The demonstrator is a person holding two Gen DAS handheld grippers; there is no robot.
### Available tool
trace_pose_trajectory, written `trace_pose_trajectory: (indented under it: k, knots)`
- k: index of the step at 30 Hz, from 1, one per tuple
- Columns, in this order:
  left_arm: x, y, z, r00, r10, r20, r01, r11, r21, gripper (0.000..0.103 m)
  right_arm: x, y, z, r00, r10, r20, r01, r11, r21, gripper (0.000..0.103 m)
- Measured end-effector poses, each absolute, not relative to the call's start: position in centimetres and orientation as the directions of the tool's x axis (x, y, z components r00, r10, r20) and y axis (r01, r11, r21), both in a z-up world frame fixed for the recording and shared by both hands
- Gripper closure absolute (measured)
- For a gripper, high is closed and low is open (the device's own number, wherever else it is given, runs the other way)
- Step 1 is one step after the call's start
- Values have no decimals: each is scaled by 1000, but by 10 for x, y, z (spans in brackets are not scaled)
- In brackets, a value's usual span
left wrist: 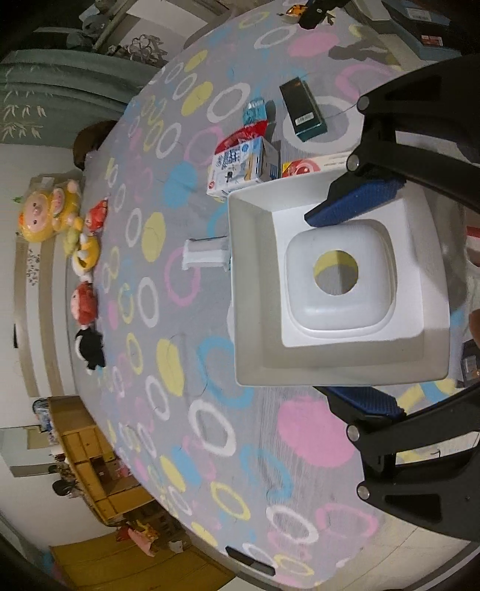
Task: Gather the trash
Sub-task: 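Lift the white tray with the left tool while the right tool carries the packet toward the floor bag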
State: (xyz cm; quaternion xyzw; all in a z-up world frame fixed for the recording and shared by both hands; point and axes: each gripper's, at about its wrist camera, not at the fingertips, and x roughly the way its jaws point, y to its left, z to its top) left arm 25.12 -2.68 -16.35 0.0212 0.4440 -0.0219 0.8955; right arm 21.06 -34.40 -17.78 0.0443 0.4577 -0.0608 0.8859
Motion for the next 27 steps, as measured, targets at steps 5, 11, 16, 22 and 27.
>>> trace_pose_trajectory:
  k: [5, 11, 16, 22, 27]
  knots:
    - [221, -14, -128, 639, -28, -769, 60, 998, 13, 27, 185, -327, -149, 611, -37, -791, 121, 992, 47, 89]
    - [185, -6, -86, 681, -48, -731, 74, 997, 3, 27, 148, -306, -113, 654, 8, -756, 91, 992, 89, 89]
    - [147, -1, -54, 722, -64, -688, 89, 996, 0, 27, 109, -288, -82, 695, 41, -718, 55, 992, 110, 89]
    - [114, 5, -31, 745, -72, -663, 102, 995, 6, 27, 71, -276, -64, 711, 54, -701, 46, 991, 123, 89]
    - [91, 10, -27, 745, -86, -662, 110, 994, -6, 27, 52, -270, -62, 712, 49, -701, 41, 993, 111, 89]
